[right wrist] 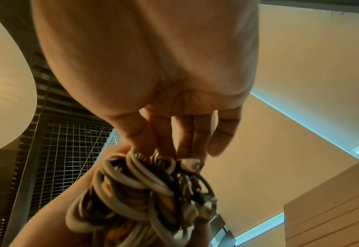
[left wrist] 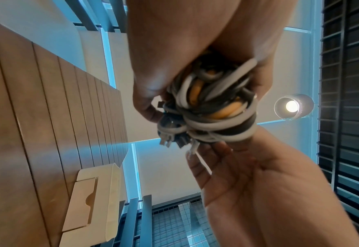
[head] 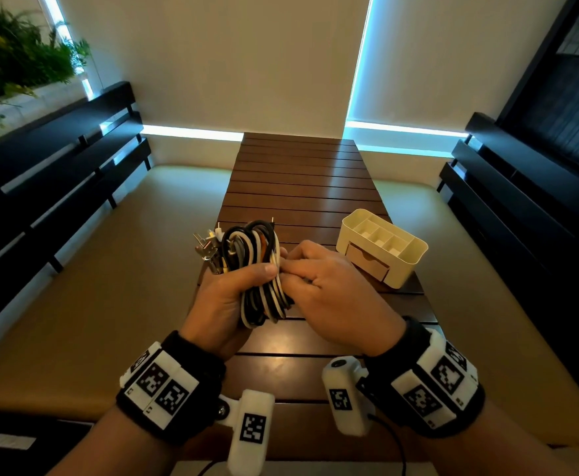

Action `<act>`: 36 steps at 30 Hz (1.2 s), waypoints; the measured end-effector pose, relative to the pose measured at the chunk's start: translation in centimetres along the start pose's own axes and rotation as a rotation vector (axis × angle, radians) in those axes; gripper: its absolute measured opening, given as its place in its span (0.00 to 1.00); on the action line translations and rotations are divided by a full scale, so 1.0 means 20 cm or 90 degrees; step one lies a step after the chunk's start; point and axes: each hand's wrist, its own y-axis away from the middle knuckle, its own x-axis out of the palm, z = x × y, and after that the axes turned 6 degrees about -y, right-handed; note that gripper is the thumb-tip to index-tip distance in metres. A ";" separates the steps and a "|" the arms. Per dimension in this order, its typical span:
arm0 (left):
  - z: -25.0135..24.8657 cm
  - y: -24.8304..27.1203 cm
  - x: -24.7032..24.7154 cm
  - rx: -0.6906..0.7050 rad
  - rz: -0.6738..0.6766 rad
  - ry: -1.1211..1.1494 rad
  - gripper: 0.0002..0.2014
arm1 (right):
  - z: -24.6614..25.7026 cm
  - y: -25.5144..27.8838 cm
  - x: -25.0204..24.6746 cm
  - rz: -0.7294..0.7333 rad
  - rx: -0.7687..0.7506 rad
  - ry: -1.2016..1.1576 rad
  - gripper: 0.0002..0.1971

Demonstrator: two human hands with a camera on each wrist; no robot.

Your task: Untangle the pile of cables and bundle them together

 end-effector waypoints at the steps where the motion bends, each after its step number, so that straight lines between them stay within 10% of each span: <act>1: 0.00 0.00 0.00 0.004 -0.007 -0.004 0.20 | 0.00 0.00 -0.02 0.012 -0.003 0.012 0.14; 8: -0.03 0.00 -0.01 0.023 -0.047 -0.007 0.14 | -0.03 0.02 -0.09 -0.107 0.109 -0.276 0.10; 19: -0.03 -0.03 0.00 0.024 -0.064 0.023 0.14 | -0.05 0.05 0.07 -0.090 -0.010 -0.053 0.11; 27: 0.00 0.00 -0.06 -0.008 -0.049 0.011 0.16 | -0.04 0.03 0.06 0.036 0.081 -0.042 0.13; 33: 0.05 0.02 -0.07 -0.002 -0.089 -0.078 0.21 | -0.03 -0.03 0.08 -0.221 0.009 -0.030 0.13; 36: 0.05 0.02 -0.07 0.007 -0.060 -0.065 0.18 | 0.01 -0.05 0.15 -0.160 -0.006 -0.091 0.27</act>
